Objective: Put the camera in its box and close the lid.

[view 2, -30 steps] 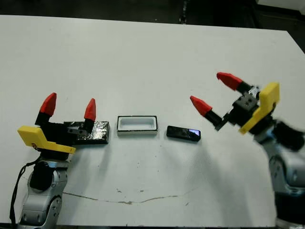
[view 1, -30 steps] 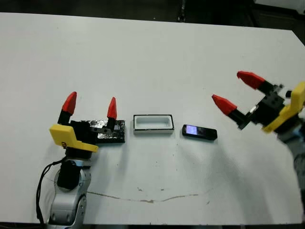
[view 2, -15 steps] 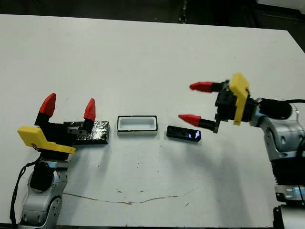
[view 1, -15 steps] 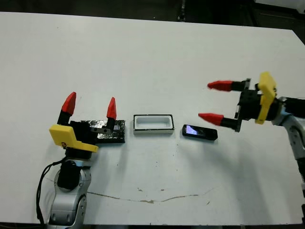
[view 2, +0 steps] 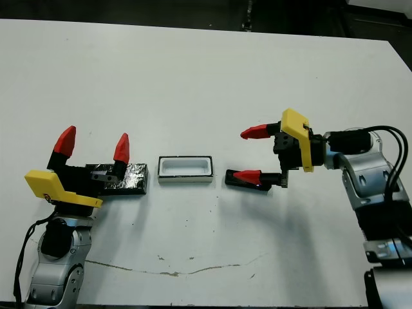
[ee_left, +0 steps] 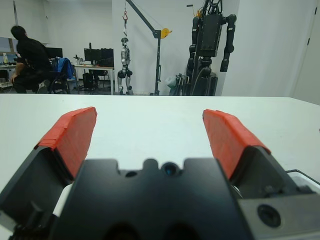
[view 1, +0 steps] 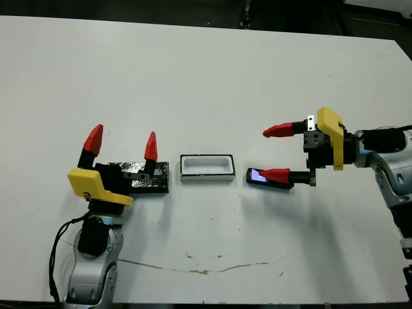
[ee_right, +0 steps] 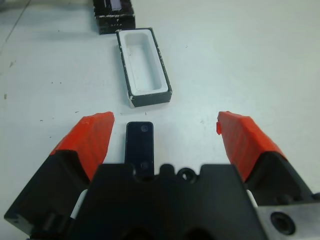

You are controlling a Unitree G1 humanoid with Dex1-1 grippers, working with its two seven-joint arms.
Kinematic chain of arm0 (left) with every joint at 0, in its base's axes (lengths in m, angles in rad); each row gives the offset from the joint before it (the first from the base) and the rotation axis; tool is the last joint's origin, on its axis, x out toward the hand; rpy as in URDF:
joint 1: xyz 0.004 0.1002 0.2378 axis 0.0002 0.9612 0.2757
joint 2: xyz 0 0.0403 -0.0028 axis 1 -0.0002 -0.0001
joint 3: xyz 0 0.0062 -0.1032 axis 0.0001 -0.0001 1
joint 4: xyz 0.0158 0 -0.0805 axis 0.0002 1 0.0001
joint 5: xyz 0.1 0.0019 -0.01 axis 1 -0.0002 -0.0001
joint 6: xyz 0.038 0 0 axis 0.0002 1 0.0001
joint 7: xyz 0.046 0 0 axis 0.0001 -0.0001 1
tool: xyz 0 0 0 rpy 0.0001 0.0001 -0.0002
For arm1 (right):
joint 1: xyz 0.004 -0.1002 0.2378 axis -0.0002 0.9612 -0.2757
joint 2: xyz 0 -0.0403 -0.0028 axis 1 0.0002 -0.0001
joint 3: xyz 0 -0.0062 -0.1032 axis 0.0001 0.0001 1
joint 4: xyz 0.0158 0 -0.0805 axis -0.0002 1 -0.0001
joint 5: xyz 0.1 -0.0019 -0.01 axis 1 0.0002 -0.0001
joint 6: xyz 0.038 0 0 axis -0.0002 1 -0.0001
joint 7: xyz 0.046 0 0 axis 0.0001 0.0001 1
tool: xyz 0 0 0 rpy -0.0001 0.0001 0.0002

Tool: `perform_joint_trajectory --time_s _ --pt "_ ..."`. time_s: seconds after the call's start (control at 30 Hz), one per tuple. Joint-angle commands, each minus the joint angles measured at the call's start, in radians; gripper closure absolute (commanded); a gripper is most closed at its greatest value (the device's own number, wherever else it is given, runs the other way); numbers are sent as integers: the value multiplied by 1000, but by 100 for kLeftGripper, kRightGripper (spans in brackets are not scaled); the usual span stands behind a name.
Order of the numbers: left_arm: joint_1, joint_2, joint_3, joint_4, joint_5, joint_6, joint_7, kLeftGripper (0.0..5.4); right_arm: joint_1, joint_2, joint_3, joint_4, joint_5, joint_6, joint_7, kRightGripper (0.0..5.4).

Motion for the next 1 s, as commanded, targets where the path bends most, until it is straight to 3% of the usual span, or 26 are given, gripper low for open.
perform_joint_trajectory --time_s 0.03,0.27,1.0 --pt "17 -3 2 7 7 1 6 0 -25 -5 20 18 -32 -14 13 3" --pt "18 -1 0 0 4 15 3 0 -41 -14 54 -2 -84 -9 18 3" --pt "10 2 -2 2 11 6 0 0 -7 -34 86 -128 -138 12 8 3"
